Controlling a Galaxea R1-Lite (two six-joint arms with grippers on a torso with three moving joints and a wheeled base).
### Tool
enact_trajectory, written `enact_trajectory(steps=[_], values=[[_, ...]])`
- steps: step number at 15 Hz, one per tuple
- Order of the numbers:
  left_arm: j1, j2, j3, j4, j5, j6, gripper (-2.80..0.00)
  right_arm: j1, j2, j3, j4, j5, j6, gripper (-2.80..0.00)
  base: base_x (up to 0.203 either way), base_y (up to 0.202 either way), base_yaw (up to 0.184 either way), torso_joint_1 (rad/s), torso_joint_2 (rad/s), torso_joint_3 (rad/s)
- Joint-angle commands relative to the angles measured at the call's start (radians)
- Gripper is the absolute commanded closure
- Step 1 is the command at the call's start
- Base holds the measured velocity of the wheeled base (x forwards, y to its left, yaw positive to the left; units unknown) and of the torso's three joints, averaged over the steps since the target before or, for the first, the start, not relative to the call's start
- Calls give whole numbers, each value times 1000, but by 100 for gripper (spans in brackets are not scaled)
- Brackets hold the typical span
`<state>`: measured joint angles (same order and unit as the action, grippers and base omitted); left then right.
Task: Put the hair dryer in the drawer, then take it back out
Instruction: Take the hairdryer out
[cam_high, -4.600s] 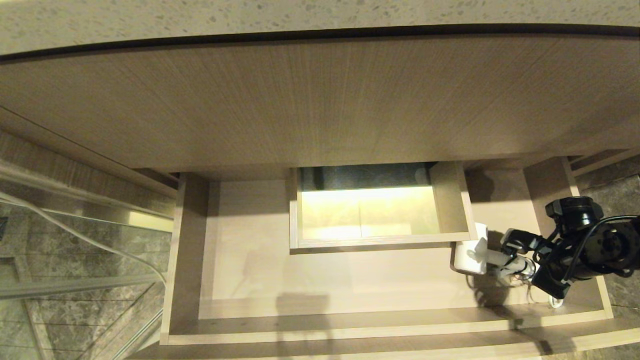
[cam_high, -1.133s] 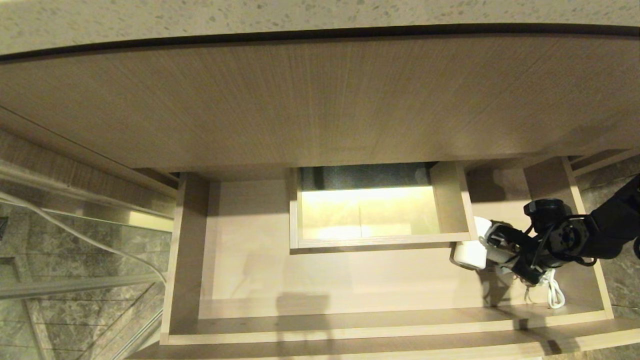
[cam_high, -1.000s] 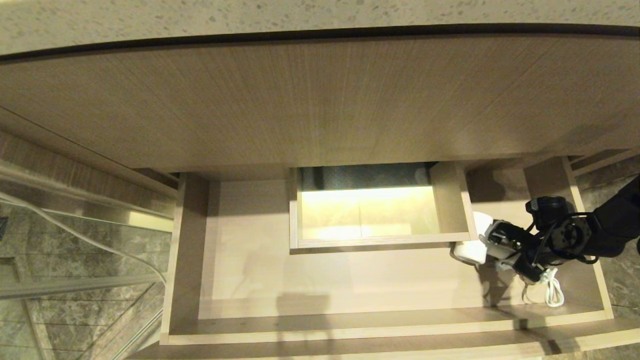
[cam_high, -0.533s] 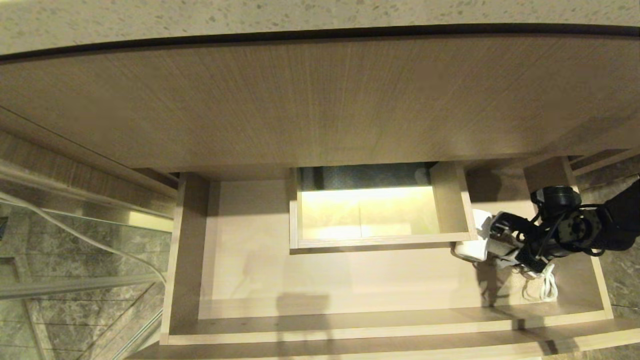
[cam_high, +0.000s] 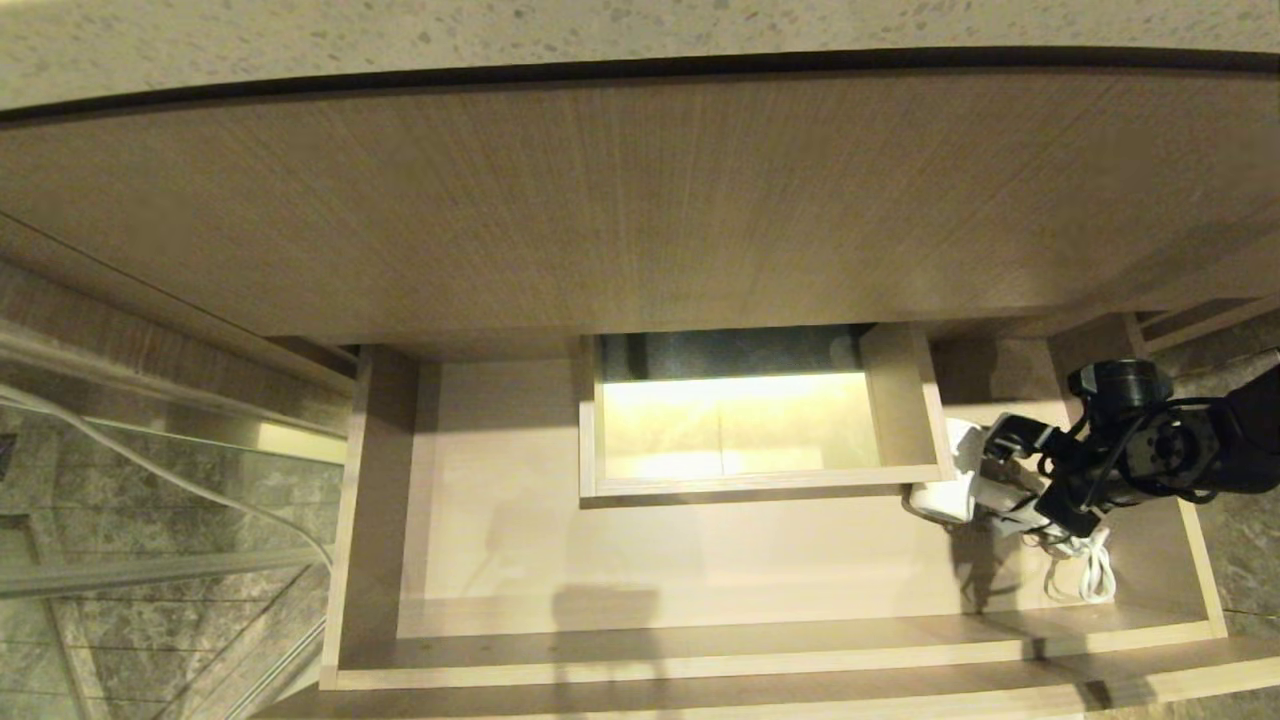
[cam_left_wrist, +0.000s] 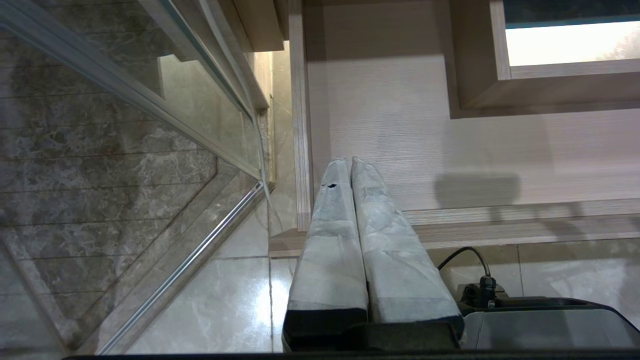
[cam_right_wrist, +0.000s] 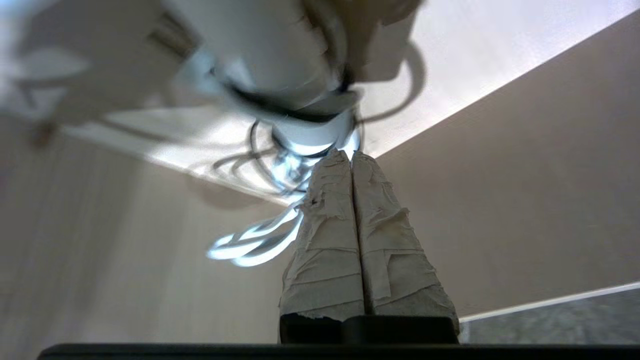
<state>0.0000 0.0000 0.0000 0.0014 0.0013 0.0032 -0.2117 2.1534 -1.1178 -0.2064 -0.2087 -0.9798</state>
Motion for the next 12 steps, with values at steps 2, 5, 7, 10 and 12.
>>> enact_trajectory(steps=[2,5,7,10,12], values=[[0,0,0,0,0,0,0,-2,-7,23,-13,-7,4,0,0,0,0,0,0,0],[0,0,0,0,0,0,0,-3,-10,20,-32,-11,-4,-280,0,0,0,0,0,0],[0,0,0,0,0,0,0,-3,-15,40,-60,-12,4,-280,0,0,0,0,0,0],[0,0,0,0,0,0,0,-5,-33,80,-65,-7,0,-280,0,0,0,0,0,0],[0,0,0,0,0,0,0,-11,-38,121,-56,-11,-3,-280,0,0,0,0,0,0]])
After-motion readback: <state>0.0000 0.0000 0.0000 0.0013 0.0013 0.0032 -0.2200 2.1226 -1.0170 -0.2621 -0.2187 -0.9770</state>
